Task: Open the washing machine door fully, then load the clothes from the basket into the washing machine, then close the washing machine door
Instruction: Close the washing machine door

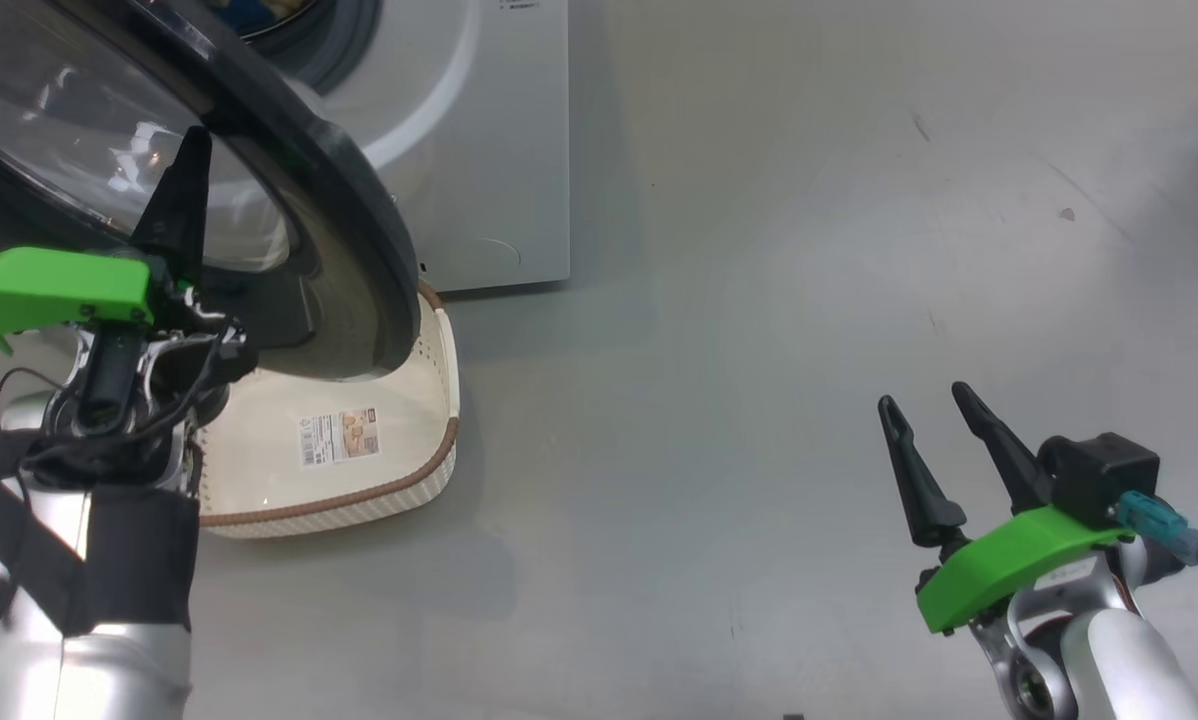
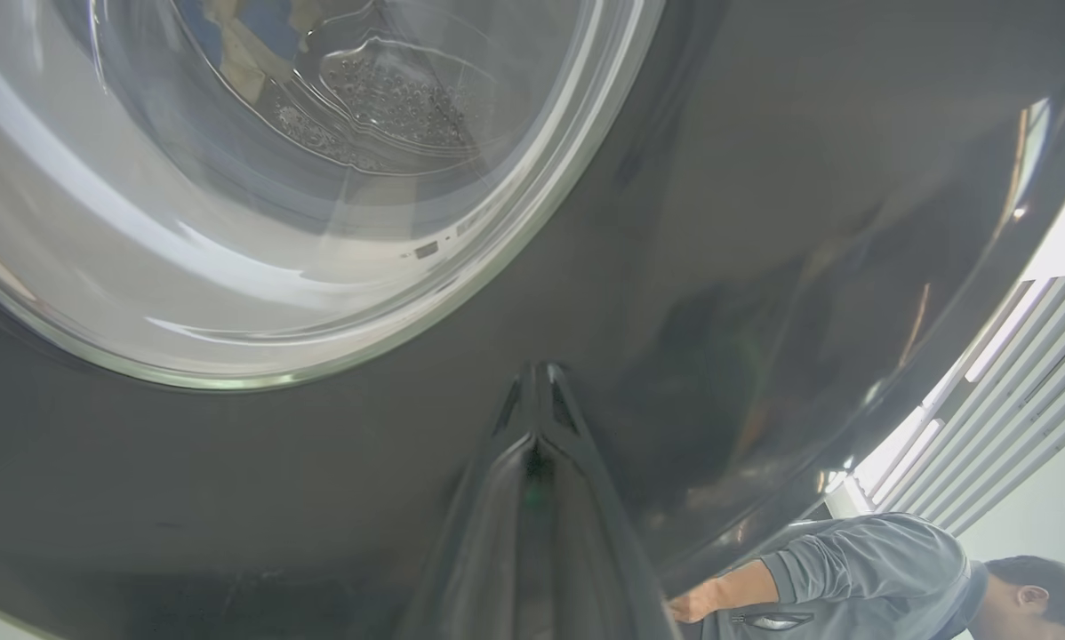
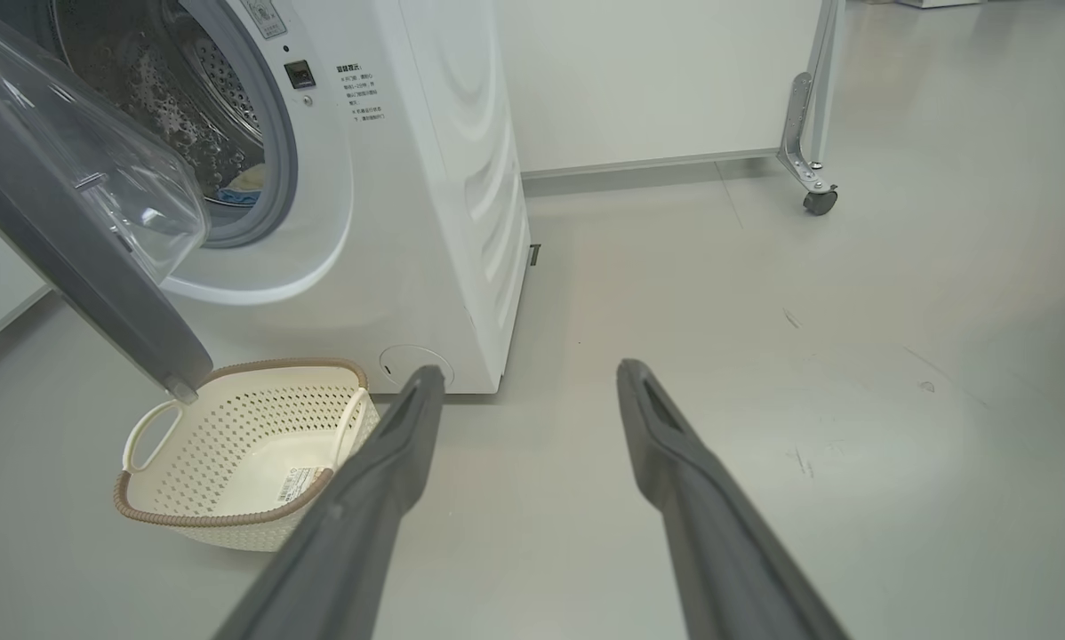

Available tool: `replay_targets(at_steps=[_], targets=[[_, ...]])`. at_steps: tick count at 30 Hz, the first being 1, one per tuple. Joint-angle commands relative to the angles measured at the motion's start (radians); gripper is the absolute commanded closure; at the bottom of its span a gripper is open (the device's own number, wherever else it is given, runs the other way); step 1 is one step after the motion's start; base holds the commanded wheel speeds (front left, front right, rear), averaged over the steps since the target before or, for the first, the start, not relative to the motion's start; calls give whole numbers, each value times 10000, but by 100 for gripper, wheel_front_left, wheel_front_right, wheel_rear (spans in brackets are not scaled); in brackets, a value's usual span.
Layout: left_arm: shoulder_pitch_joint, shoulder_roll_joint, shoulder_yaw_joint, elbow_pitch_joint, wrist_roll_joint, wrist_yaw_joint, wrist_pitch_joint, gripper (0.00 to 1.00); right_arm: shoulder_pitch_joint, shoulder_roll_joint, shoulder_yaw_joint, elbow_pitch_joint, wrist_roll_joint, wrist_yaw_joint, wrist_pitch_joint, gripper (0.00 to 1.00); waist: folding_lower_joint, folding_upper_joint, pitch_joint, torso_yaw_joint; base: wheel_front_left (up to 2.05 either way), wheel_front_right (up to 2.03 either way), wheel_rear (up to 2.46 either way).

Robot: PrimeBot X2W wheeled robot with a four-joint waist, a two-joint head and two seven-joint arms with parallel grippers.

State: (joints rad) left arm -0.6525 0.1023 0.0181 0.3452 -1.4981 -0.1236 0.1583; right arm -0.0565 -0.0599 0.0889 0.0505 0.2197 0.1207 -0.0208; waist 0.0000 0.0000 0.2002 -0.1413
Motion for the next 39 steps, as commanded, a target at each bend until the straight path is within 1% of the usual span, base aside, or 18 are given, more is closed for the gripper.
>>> replay_targets(at_steps=[1, 10, 13, 15, 16, 17, 18, 19, 20, 25, 26, 28, 30, 32, 34, 38, 39], targets=[[-421, 415, 113, -417, -127, -71, -43, 100, -468, -35, 134, -293, 9, 100, -163, 0, 0, 0, 11, 14, 0, 0, 0], [134, 567, -298, -733, -29, -71, -532, 100, -455, -8, -98, -306, -26, 100, -249, 0, 0, 0, -41, 393, 0, 0, 0], [426, 654, -434, -785, 164, -71, -889, 100, -450, 2, -121, -286, -36, 100, -274, 0, 0, 0, -120, 533, 0, 0, 0], [707, 717, -592, -842, 356, -71, -1313, 100, -431, 15, -179, -303, -51, 100, -308, 0, 0, 0, -173, 689, 0, 0, 0], [804, 804, -696, -845, 545, -71, -1475, 98, -421, 20, -203, -309, -55, 100, -314, 0, 0, 0, -193, 740, 0, 0, 0], [893, 841, -777, -859, 667, -71, -1659, 69, -420, 24, -210, -309, -60, 100, -314, 0, 0, 0, -210, 774, 0, 0, 0], [979, 858, -863, -889, 728, -71, -1795, 51, -415, 28, -225, -311, -64, 100, -322, 0, 0, 0, -239, 828, 0, 0, 0], [1072, 962, -962, -897, 938, -71, -1998, 23, -416, 31, -232, -314, -69, 100, -324, 0, 0, 0, -258, 863, 0, 0, 0], [1174, 1081, -1091, -875, 1230, -71, -2253, 0, -418, 35, -238, -313, -75, 100, -327, 0, 0, 0, -292, 898, 0, 0, 0], [1682, 1336, -1691, -880, 2107, -71, -3394, 0, -384, 46, -358, -339, -115, 100, -343, 0, 0, 0, -448, 1132, 0, 0, 0], [1682, 1336, -1691, -880, 2107, -71, -3394, 0, -384, 46, -358, -339, -115, 100, -343, 0, 0, 0, -448, 1132, 0, 0, 0], [1886, 1512, -1937, -810, 2594, -71, -3725, 0, -353, 50, -396, -346, -129, 100, -343, 0, 0, 0, -529, 1214, 0, 0, 0], [2091, 1568, -2060, -784, 3032, -71, -3969, 0, -307, 54, -444, -345, -139, 100, -341, 0, 0, 0, -624, 1293, 0, 0, 0], [2329, 1747, -2165, -690, 3936, -71, -4115, 0, -246, 59, -483, -343, -143, 100, -344, 0, 0, 0, -741, 1347, 0, 0, 0], [2576, 1719, -2148, -737, 4702, -22, -4173, 0, -181, 63, -541, -351, -143, 100, -348, 0, 0, 0, -843, 1397, 0, 0, 0], [3155, 1543, -1983, -1281, 6600, 401, -4195, 0, -66, 73, -688, -394, -153, 100, -347, 0, 0, 0, -988, 1505, 0, 0, 0], [3320, 1431, -1926, -1444, 6912, 471, -4196, 0, -50, 75, -711, -407, -159, 100, -343, 0, 0, 0, -1010, 1528, 0, 0, 0]])
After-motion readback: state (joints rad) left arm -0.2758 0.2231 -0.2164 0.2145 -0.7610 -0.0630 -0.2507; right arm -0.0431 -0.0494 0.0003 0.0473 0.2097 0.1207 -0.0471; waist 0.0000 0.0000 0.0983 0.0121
